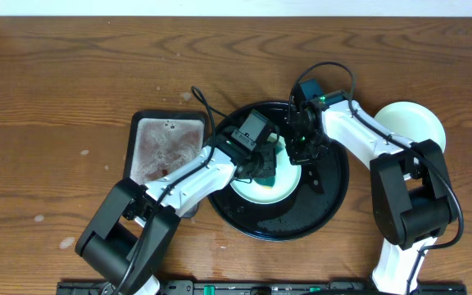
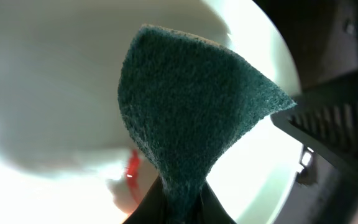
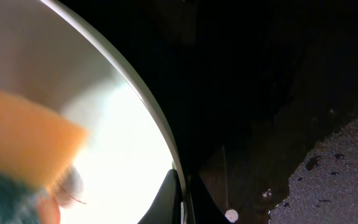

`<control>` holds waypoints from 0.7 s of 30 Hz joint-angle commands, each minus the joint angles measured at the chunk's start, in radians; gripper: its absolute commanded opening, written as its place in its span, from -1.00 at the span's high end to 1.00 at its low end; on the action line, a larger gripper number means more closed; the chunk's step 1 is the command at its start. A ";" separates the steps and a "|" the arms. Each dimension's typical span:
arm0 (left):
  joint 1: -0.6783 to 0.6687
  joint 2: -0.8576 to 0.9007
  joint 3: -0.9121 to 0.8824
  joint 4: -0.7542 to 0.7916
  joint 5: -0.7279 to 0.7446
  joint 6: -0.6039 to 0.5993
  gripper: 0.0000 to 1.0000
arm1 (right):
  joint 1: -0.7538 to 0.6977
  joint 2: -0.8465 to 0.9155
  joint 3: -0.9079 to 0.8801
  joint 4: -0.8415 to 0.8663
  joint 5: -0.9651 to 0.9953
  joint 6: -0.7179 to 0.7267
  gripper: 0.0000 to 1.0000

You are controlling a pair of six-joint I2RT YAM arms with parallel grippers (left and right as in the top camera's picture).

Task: Clean dirty plates on tray and stack at the side
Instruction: 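Scrub the pale green plate on the tray with the sponge in left gripper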

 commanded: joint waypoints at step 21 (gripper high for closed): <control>-0.017 0.007 0.002 -0.054 -0.057 -0.063 0.85 | 0.013 0.016 -0.008 -0.008 -0.002 -0.022 0.98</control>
